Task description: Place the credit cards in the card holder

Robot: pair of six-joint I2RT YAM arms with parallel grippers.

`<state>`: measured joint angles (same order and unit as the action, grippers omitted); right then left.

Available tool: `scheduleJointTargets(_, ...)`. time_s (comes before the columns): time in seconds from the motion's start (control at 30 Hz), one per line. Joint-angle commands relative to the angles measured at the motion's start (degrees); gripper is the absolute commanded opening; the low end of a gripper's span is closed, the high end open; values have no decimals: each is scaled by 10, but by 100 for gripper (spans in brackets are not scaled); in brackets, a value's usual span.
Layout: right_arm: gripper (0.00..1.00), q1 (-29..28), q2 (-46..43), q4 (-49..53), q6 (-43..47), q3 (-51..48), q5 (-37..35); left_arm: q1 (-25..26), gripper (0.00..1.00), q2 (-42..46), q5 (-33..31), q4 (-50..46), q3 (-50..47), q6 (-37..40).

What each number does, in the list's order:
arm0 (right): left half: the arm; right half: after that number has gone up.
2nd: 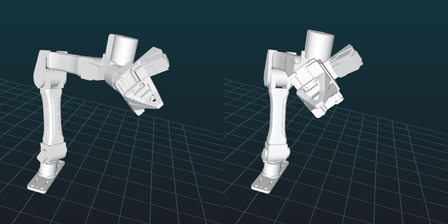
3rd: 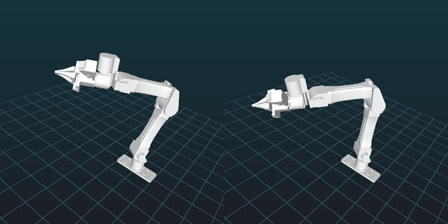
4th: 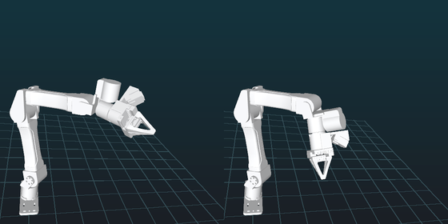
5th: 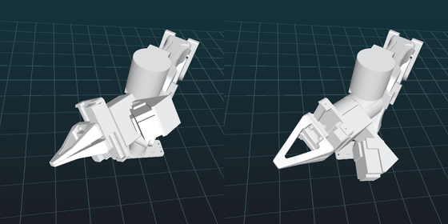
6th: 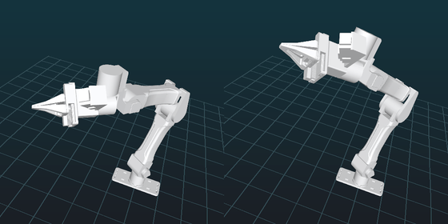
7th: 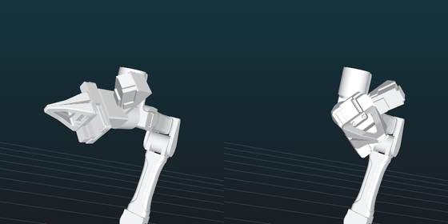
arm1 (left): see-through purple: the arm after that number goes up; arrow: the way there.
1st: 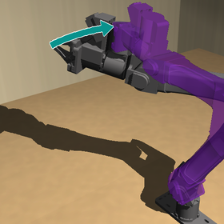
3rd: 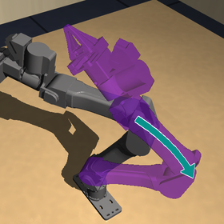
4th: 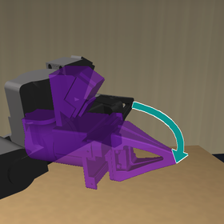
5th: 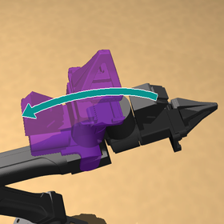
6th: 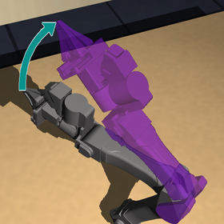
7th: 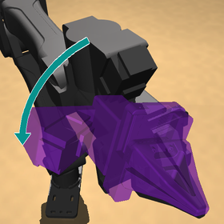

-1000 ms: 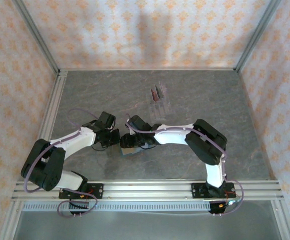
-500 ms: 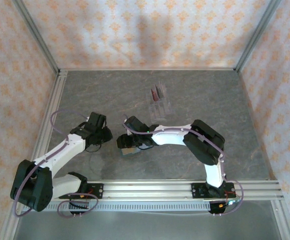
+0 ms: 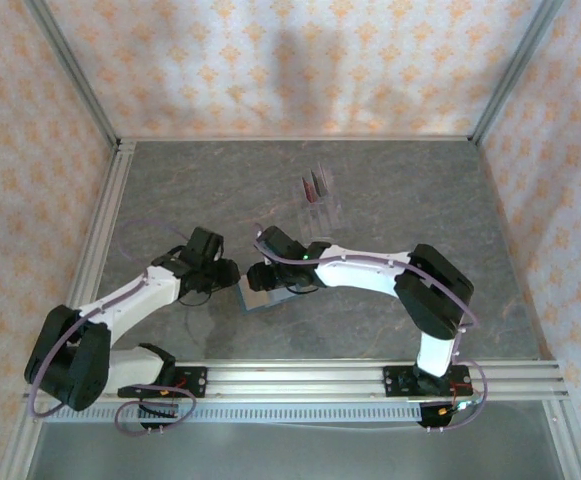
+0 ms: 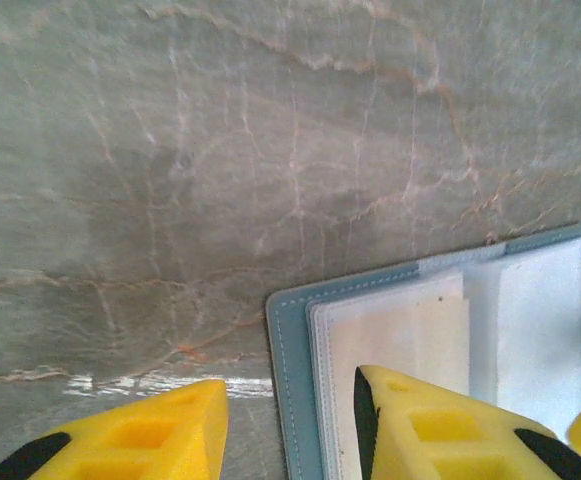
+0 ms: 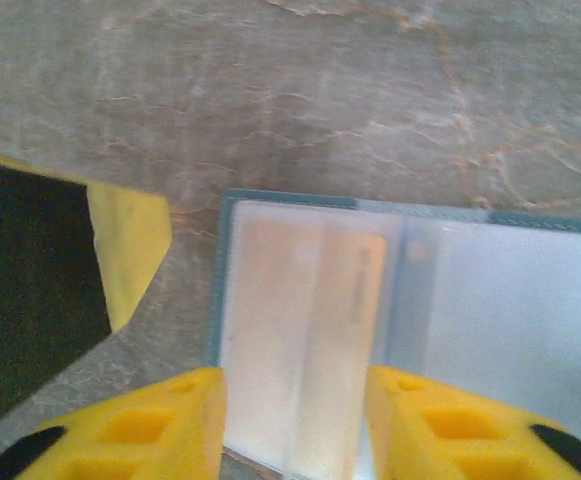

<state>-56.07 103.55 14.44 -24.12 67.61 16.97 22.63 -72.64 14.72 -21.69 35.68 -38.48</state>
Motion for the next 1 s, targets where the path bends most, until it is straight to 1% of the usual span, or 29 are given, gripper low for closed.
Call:
scheduleJointTargets(0.0, 33, 11, 12, 39, 14, 9, -43, 25, 39, -36, -8, 6, 29, 14)
scheduleJointTargets(0.13, 27, 22, 10, 33, 8, -15, -65, 43, 39, -93, -10, 7, 49, 13)
scheduleJointTargets(0.23, 27, 26, 4, 25, 2, -37, -71, 51, 39, -116, -13, 7, 59, 16)
scheduleJointTargets(0.53, 27, 39, -15, -21, -40, -122, -74, 59, 38, -142, -10, 3, 73, 29)
scheduleJointTargets(0.7, 26, 38, -50, -60, -74, -173, -68, 64, 38, -154, -6, 2, 82, 35)
scheduleJointTargets(0.8, 30, 37, -81, -62, -70, -178, -83, 65, 37, -158, -4, 2, 84, 37)
scheduleJointTargets(0.97, 39, 48, -99, 12, -27, -102, -111, 65, 37, -153, -3, 2, 84, 41)
